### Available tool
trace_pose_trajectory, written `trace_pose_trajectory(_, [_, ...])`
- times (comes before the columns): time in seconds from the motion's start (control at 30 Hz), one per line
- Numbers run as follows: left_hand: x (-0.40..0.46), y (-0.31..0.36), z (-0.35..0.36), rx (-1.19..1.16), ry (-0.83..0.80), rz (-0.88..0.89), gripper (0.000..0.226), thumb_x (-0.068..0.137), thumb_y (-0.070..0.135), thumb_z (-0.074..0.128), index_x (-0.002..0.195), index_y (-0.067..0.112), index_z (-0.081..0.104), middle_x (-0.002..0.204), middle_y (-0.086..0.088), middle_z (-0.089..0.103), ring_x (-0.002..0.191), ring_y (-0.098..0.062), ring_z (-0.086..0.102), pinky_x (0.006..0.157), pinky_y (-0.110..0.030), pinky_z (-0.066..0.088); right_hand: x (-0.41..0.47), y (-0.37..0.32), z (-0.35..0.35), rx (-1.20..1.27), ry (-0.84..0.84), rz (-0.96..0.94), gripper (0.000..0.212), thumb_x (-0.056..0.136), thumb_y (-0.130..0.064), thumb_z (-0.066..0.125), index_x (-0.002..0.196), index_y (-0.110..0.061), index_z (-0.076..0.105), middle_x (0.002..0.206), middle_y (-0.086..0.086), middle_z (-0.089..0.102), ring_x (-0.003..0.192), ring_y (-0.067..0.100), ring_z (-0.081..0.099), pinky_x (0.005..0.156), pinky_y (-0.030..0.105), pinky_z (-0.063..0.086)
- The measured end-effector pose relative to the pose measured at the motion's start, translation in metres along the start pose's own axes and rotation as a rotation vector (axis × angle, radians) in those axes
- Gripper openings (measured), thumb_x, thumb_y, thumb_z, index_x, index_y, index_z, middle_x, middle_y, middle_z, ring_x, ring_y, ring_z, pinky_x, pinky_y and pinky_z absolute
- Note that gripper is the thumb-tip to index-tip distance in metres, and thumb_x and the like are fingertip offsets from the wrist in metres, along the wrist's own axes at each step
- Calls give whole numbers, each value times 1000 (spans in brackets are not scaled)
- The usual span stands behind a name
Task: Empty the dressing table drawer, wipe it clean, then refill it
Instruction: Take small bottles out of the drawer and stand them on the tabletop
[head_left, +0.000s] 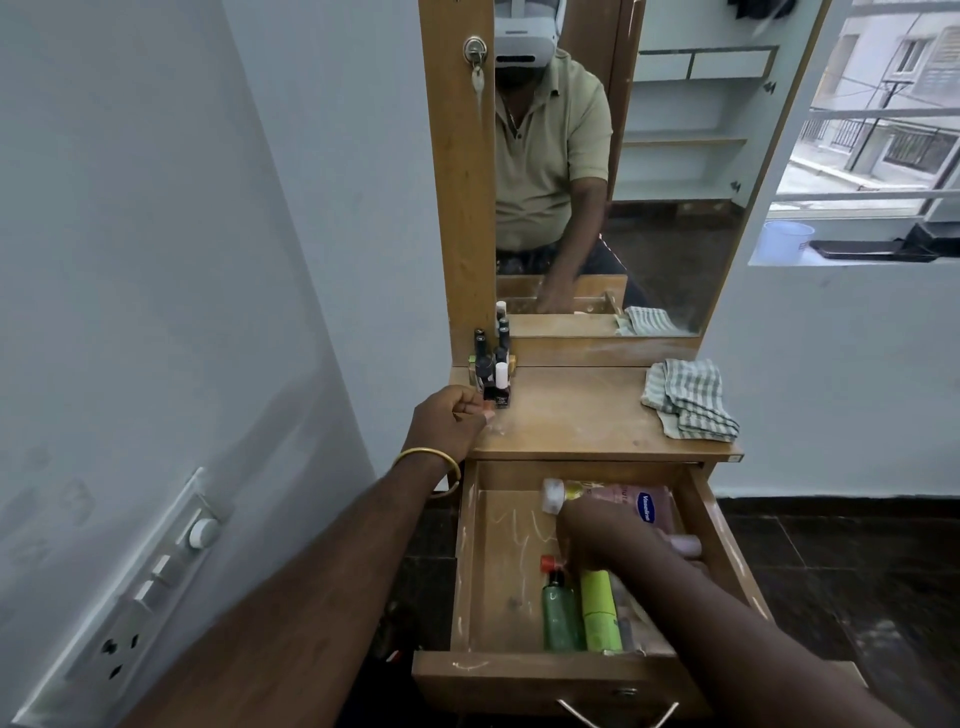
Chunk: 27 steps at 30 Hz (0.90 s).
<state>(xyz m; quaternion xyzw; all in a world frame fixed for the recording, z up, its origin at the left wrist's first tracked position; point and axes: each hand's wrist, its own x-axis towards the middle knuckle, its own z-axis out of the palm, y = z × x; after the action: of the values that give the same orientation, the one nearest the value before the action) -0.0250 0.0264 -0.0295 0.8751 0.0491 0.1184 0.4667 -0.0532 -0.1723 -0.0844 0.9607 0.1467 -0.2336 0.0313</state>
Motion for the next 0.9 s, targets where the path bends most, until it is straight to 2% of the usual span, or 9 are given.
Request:
trace_pose_trajectory(0.07, [5,-1,2,16,-1,-25,25,86,19,73,109,12,69,96,3,65,90,-13,60,78,-18,46,1,0,2,-12,-9,-30,41,88,-21,69,125,-10,57,103,7,65,94,21,62,77,30,51])
trace_pose_trajectory(0.13, [10,-4,5,32,5,-37,22,86,19,73,107,14,69,96,3,67,89,-13,60,78,-20,47,1,3,-3,42,25,-50,46,87,-25,69,128,-10,54,99,4,66,90,18,62,81,31,54])
trace_pose_trajectory(0.23, [15,-5,7,52,20,-40,18,85,15,71,103,14,70,96,2,67,90,-15,61,81,-23,48,-3,7,-22,210,101,-87,29,89,-40,65,107,-17,63,94,0,68,78,13,61,72,27,54])
trace_pose_trajectory(0.3, [17,-7,9,59,22,-39,18,85,15,71,103,14,71,92,4,65,91,-16,61,82,-24,49,-10,8,-40,386,156,-124,26,89,-45,65,98,-21,63,88,-4,65,74,9,59,64,24,49])
trace_pose_trajectory(0.43, [19,-12,11,76,16,-33,20,83,20,74,102,15,70,90,5,65,89,-15,61,84,-28,51,-17,8,-75,717,390,-252,14,82,-32,77,92,-24,70,91,-9,65,79,3,58,67,21,46])
trace_pose_trajectory(0.57, [20,-15,13,85,34,-38,21,84,20,72,104,14,69,97,-1,69,89,-16,62,85,-31,54,-8,-4,-95,1001,545,-279,13,79,-13,77,91,-18,73,83,-5,70,70,4,62,66,25,53])
trace_pose_trajectory(0.67, [19,-17,15,76,36,-28,21,86,19,70,106,13,69,99,-3,70,90,-18,63,86,-33,55,6,-14,-102,1005,611,-235,13,77,-8,77,85,-17,70,81,-8,67,71,3,61,64,19,47])
trace_pose_trajectory(0.77, [17,-18,14,63,42,-6,19,86,20,70,104,14,68,96,-2,70,90,-18,63,84,-31,54,20,-21,-102,998,629,-165,20,75,-8,78,84,-20,65,88,-3,66,82,12,63,68,25,50])
trace_pose_trajectory(0.9, [15,-21,14,52,57,29,17,86,18,68,103,14,68,96,-3,70,90,-18,63,84,-33,54,35,-27,-100,927,649,-136,20,74,-8,76,84,-20,64,83,-2,65,78,16,60,65,28,49])
